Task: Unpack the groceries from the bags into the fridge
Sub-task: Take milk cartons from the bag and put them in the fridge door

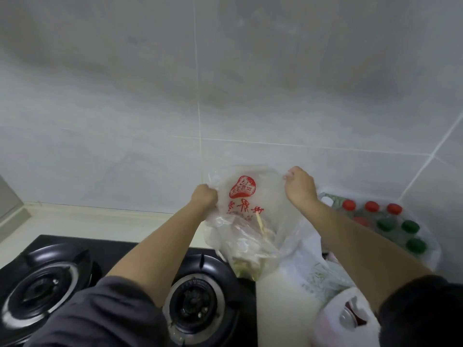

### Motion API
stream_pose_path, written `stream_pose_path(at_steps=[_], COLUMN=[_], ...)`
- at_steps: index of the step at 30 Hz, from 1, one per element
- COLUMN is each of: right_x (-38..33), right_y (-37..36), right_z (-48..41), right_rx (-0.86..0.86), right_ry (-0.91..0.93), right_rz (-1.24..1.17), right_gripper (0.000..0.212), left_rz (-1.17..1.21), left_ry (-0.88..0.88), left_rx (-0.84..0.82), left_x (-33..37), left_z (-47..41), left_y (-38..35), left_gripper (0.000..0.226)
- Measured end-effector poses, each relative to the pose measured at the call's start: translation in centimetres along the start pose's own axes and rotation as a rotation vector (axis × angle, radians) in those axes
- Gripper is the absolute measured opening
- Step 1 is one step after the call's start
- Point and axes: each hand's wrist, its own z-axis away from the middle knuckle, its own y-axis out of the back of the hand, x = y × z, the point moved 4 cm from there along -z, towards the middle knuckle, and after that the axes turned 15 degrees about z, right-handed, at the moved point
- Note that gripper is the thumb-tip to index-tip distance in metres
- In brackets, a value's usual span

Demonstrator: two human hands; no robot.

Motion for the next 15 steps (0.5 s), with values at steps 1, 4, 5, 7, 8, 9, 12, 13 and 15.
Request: stream_pose_path(at_steps=[1, 4, 5, 7, 8, 9, 12, 13, 15], right_x=[-0.2, -0.9, -1.0, -1.3, -1.4, -1.5, -1.9, -2.0, -2.1], right_y=[0.9, 3.8, 5.0, 7.6, 9.0, 10.5, 14.5, 15.6, 17.6], right_z=[-0.1, 0.6, 1.0, 1.8, 2.1, 2.6, 5.0, 6.1, 8.6], right_rx=[0.0, 0.001, 0.009, 0.027, 0.03, 0.029, 0.023, 0.02, 0.007], right_ry=[0.003, 0.032, 0.033, 0.029, 0.031, 0.038, 0.092, 0.116, 0.149], right_rz=[-0.012, -0.038, -0.067, -0.12, -0.139, -0.165, -0.291, -0.341, -0.447], right_gripper=[0.023, 0.022, 0.022, 0.021, 0.021, 0.022, 0.02, 0.021, 0.028], left_rz=[-0.001, 0.014, 0.013, 0.023, 0.038, 0.053, 0.093, 0.119, 0.188], left_ry=[-0.015, -0.049, -0.065, -0.103, -0.118, -0.128, -0.159, -0.171, -0.193], left_rx=[-0.008, -0.004, 0.002, 0.01, 0.011, 0.014, 0.025, 0.036, 0.075], left_x=[0.6, 2.9, 3.9, 6.2, 7.4, 8.4, 10.8, 11.3, 12.0], left_z=[0.8, 3.0, 3.9, 6.2, 7.4, 8.7, 13.4, 15.1, 18.8], left_y=[-0.2, -0.4, -0.3, -0.2, -0.1, -0.1, 0.2, 0.4, 1.1], left_gripper=[0.026, 0.031, 0.029, 0.021, 0.018, 0.018, 0.022, 0.025, 0.032])
